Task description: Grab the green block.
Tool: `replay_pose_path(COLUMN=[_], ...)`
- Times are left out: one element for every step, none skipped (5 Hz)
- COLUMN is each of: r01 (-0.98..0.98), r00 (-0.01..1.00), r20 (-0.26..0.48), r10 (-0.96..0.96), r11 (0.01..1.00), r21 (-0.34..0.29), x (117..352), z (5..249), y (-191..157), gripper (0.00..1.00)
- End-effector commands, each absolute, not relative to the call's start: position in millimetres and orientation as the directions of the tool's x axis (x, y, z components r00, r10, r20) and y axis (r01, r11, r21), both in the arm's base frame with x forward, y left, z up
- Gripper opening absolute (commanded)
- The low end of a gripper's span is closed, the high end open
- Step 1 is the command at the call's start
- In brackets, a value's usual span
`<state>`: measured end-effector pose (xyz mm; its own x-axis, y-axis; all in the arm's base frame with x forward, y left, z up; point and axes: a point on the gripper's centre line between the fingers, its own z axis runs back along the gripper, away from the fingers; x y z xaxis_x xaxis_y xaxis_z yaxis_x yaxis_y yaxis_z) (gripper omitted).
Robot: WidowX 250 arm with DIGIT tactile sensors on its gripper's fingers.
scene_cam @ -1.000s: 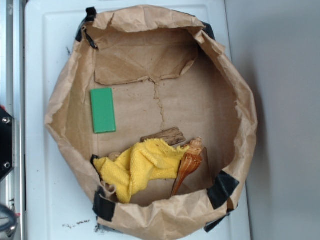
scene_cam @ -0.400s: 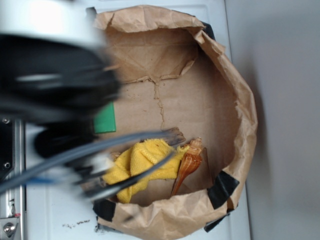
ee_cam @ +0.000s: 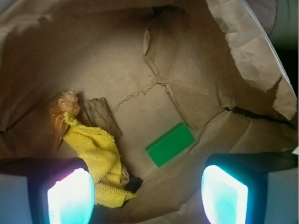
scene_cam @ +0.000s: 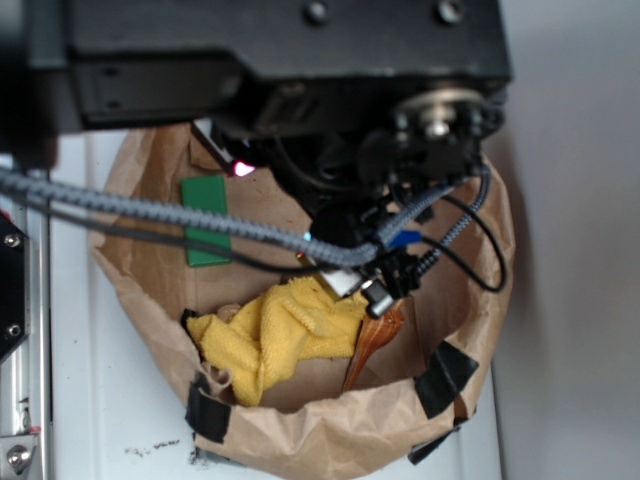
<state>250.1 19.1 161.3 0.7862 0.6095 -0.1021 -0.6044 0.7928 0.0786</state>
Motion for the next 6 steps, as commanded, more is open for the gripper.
replay_pose_path(r01=[-0.626,-0.735,-0.772,-0.826,-0.832,-0.823], r00=[0.777,0.678,0.635,0.564,0.553,0.568], r20=[-0.051,0.020,0.065,0.104,0.124,0.121], r10=[0.628,0.735,0.769,0.819,0.824,0.814], r11=[0.778,0.676,0.631,0.562,0.552,0.566], r21=[0.049,0.042,0.075,0.052,0.048,0.051], x=[251,249,248,247,247,237], z=[175,144,118,93,78,71], y=[33,50,50,49,50,60], gripper=[1.00,1.00,1.00,1.00,1.00,1.00])
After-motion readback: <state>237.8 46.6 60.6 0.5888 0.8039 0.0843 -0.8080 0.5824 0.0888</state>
